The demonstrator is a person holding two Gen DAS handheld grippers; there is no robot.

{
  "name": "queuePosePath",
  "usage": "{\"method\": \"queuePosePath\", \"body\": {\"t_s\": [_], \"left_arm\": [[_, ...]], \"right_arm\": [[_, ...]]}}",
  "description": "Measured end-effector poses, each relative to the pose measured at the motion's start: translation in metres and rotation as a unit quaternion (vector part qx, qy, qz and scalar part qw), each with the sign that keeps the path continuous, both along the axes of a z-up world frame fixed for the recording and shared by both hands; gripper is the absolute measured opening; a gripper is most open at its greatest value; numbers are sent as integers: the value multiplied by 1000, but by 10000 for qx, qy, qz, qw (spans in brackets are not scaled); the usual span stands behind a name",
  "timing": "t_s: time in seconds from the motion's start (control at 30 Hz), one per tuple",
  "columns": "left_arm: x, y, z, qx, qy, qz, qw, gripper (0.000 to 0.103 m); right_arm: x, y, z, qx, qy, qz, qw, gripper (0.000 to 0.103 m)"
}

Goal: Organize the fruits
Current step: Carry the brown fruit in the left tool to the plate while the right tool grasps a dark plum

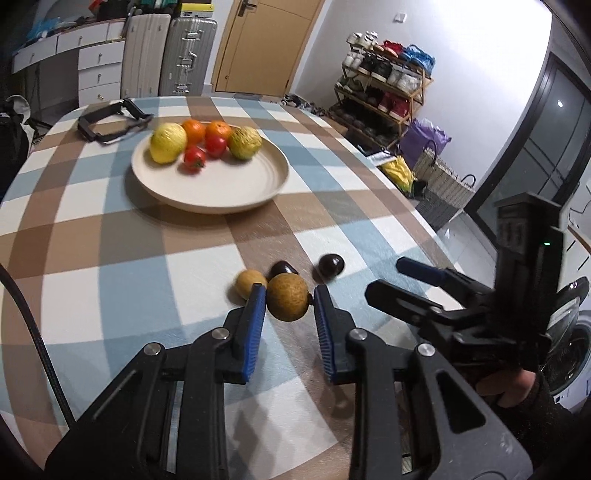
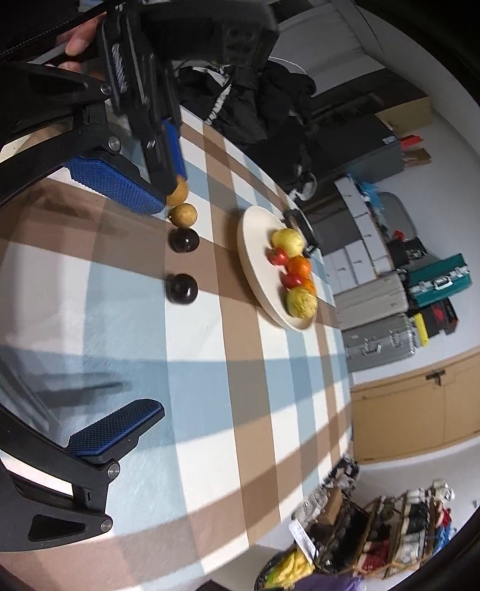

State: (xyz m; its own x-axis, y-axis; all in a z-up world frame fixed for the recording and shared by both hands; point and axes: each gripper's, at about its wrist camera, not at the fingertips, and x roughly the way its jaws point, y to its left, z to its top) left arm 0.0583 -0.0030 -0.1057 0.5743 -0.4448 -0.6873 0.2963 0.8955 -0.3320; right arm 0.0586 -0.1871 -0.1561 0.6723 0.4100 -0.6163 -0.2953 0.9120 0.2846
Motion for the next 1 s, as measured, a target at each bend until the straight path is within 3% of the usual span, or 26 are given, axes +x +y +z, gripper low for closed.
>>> {"method": "queuePosePath", "body": {"t_s": [0.1,0.2,0.27,0.33,0.4,0.7,1.0], "left_arm": [[3,12,3,-42,-22,89,9999,24],[6,23,4,-94,-26,192,9998,24],[8,30,5,-143,-29,241,9996,24],[11,33,4,-148,-39,282,9995,24],[13,38,4,-170,-33,311,9994,24],[28,50,7,-145,-89,460,9988,24],[53,57,13,-61,-146,572,9982,24]], "right_arm": [[13,6,-3,90,137,55,9999,100],[25,11,-6,154,307,133,9993,83],[31,14,-8,117,393,106,9991,81],[35,15,-8,129,432,111,9989,72],[38,17,-9,99,453,120,9989,68],[47,26,-15,-45,646,251,9976,28],[47,20,-7,33,513,226,9984,25]]}}
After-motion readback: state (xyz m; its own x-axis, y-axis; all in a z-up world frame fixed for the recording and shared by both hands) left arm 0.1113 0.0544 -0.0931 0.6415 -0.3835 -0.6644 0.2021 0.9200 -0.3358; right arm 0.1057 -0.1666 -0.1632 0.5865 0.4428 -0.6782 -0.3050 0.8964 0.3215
